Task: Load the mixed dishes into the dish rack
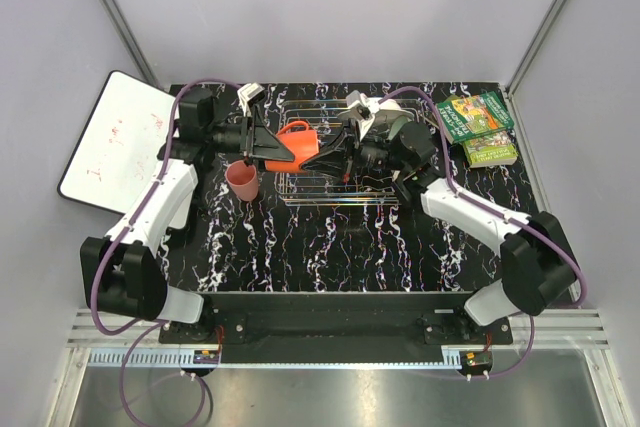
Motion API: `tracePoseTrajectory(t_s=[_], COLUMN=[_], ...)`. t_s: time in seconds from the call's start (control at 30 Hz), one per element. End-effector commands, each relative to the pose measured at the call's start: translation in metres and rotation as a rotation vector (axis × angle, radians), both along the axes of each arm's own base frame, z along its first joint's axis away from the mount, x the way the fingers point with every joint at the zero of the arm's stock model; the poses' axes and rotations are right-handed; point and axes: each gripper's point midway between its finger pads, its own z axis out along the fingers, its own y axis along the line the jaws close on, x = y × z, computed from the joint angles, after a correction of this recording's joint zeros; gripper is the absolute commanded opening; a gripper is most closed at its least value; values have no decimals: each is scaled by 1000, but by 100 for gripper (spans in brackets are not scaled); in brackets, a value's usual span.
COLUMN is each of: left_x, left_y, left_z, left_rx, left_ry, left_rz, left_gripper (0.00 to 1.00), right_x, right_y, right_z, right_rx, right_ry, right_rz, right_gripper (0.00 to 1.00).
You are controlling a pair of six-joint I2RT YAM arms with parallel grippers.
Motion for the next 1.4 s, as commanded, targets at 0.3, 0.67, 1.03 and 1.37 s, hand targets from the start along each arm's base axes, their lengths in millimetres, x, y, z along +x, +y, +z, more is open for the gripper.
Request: tracePoseTrajectory(t_s=[0.3, 0.67, 1.03, 1.37], left_x=[-13, -12, -3, 3], left_y=[-1, -1, -3, -1], left_z=[16, 16, 11, 8], left_rx=[-25, -26, -13, -1], left_ry=[-47, -63, -66, -60], left_rz=[-36, -33, 8, 35], left_gripper=[46, 0, 29, 84], right_x=[14, 14, 9, 8], right_y=[3, 6, 7, 13], right_z=[3, -29, -21, -18], right_rx=[76, 59, 64, 76], right_ry=[-11, 110, 128, 124], right_rz=[-21, 18, 37, 44], right_gripper=[0, 3, 0, 0])
